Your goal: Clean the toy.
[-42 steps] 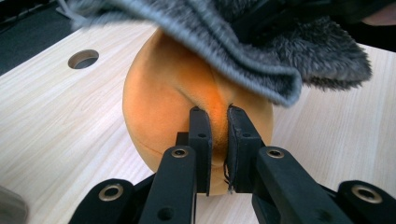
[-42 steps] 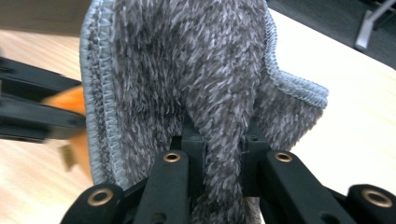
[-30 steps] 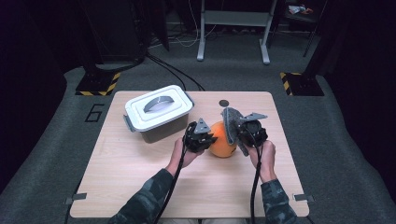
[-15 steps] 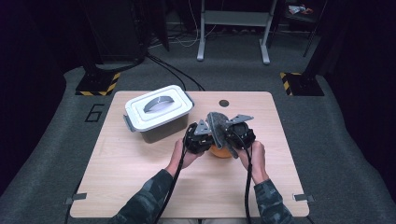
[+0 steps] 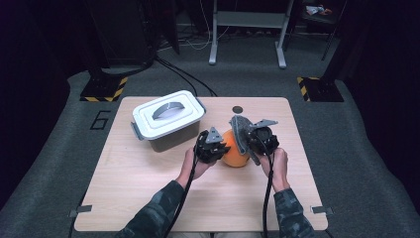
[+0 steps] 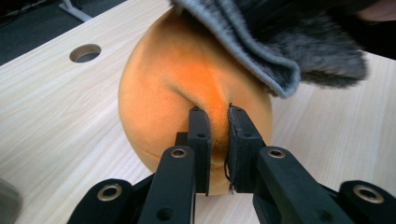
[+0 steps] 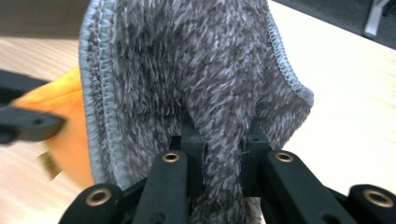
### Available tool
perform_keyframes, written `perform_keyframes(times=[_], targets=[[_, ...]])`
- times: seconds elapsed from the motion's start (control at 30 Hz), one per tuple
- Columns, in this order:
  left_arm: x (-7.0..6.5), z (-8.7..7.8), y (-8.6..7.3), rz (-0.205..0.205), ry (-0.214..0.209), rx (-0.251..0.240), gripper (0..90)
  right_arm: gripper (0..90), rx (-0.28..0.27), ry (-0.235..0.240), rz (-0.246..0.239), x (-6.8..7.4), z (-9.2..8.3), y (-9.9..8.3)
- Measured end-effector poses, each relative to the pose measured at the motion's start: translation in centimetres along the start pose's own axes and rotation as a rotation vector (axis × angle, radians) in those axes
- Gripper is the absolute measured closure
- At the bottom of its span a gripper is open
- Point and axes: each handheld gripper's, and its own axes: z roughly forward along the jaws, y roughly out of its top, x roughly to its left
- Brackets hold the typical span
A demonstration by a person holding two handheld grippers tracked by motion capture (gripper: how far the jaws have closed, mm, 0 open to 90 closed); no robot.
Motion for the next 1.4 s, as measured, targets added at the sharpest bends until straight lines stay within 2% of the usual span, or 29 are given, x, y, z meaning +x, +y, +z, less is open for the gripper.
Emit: perform_keyframes(times=[0.17, 0.27, 0.47, 0.6, 0.77, 0.93, 0.97, 1.3, 1.37, 1.4], targets=[[0.2, 0.0, 0.0, -0.023, 0.029, -0.007, 81.6, 76.1, -0.028, 0.014, -0.002, 0.4, -1.2, -0.1], [0.3, 0.0, -0.1, -0.027, 0.036, -0.011, 81.6, 76.0, -0.036, 0.021, -0.012, 0.4, -1.7, -0.3], [0.4, -0.2, 0.0, -0.037, 0.04, -0.022, 81.8, 75.9, -0.05, 0.013, -0.003, 0.3, -2.5, -0.7], [0.4, -0.3, 0.0, -0.033, 0.039, -0.032, 82.0, 75.8, -0.062, 0.0, -0.004, -0.2, -3.0, -1.2], [0.3, -0.6, 0.3, -0.029, 0.041, -0.041, 82.2, 75.7, -0.068, -0.018, 0.03, -1.3, -3.5, -2.3], [0.3, -1.0, 0.7, -0.02, 0.051, -0.053, 82.2, 75.6, -0.061, -0.024, 0.046, -1.9, -3.7, -2.9], [0.3, -1.1, 0.7, -0.031, 0.048, -0.055, 82.2, 75.6, -0.061, -0.025, 0.05, -2.0, -3.7, -3.0], [0.8, -2.4, 1.0, -0.04, 0.066, -0.059, 82.2, 75.5, -0.021, -0.036, 0.08, -2.6, -3.6, -4.9], [0.9, -2.5, 1.0, -0.036, 0.073, -0.062, 82.2, 75.5, -0.018, -0.033, 0.071, -2.7, -3.6, -5.0], [0.8, -2.6, 1.0, -0.049, 0.078, -0.063, 82.2, 75.4, -0.019, -0.028, 0.075, -2.6, -3.6, -5.1]])
